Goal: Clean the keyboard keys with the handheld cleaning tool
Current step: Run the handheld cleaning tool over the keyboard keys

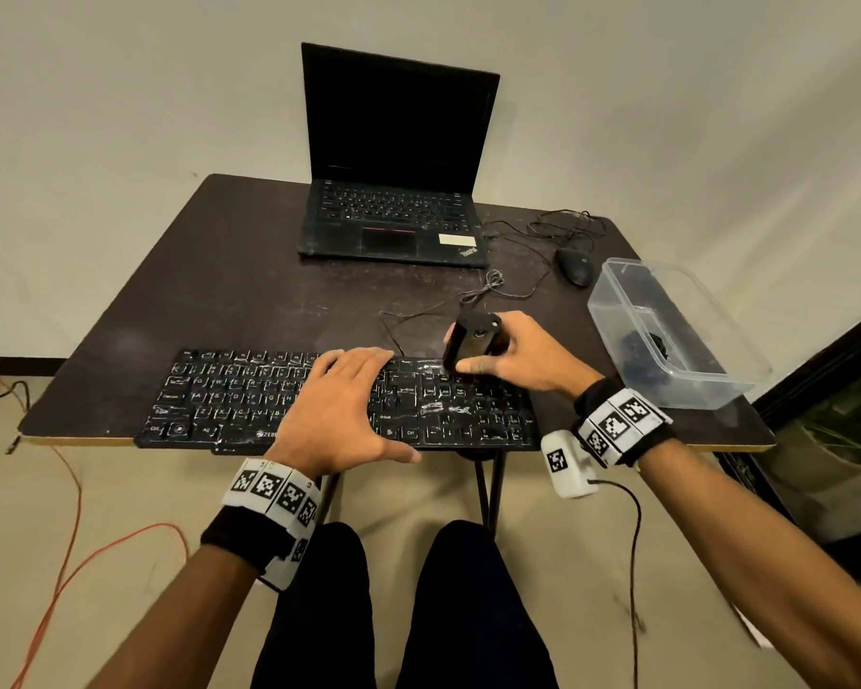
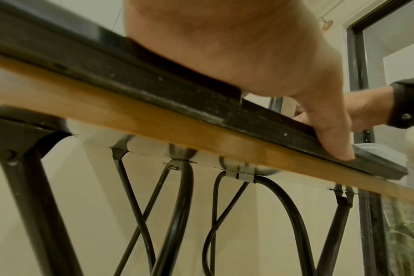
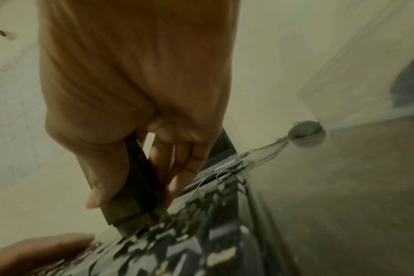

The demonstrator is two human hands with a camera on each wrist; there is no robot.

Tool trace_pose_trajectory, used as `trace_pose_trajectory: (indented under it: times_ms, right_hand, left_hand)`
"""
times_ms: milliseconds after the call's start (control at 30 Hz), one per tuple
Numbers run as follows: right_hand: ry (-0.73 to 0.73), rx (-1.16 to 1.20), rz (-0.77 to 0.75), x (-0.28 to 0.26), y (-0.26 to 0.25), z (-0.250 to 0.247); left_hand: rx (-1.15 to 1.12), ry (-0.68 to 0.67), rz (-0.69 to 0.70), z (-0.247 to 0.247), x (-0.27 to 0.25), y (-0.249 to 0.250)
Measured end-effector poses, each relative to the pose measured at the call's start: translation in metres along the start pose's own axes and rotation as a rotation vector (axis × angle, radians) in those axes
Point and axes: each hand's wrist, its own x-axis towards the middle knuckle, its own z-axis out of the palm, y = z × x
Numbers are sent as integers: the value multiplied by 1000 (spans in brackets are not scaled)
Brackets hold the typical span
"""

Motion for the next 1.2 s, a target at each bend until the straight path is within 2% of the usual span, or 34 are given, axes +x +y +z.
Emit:
trace_pose_trajectory:
  times_ms: [67, 167, 333, 467, 600, 733, 833, 1000, 1100, 1200]
  right_hand:
    - [-15, 41, -11, 0, -1, 1]
    - [56, 12, 3, 8, 1, -5]
    - [-42, 10, -42, 8, -6, 2]
    - [26, -41, 4, 15, -6, -6]
    - [-65, 10, -40, 12, -11, 2]
    - [15, -17, 4, 17, -9, 0]
    - [-54, -30, -26, 16, -15, 6]
    - [18, -88, 40, 25, -11, 2]
    - [-86, -25, 1, 21, -18, 9]
    - [-26, -49, 27, 26, -17, 12]
  left_hand:
    - [0, 1, 1, 0, 0, 0]
    - [7, -7, 1, -1, 0, 1]
    - [1, -4, -6, -1, 0, 1]
    - [3, -14, -5, -2, 0, 1]
    - [-11, -4, -12, -1, 1, 1]
    - [2, -23, -12, -2, 1, 2]
    - [1, -26, -20, -2, 1, 2]
    - [-1, -33, -15, -4, 0, 3]
    - [-3, -32, -22, -3, 1, 3]
    - [9, -39, -21, -4, 1, 3]
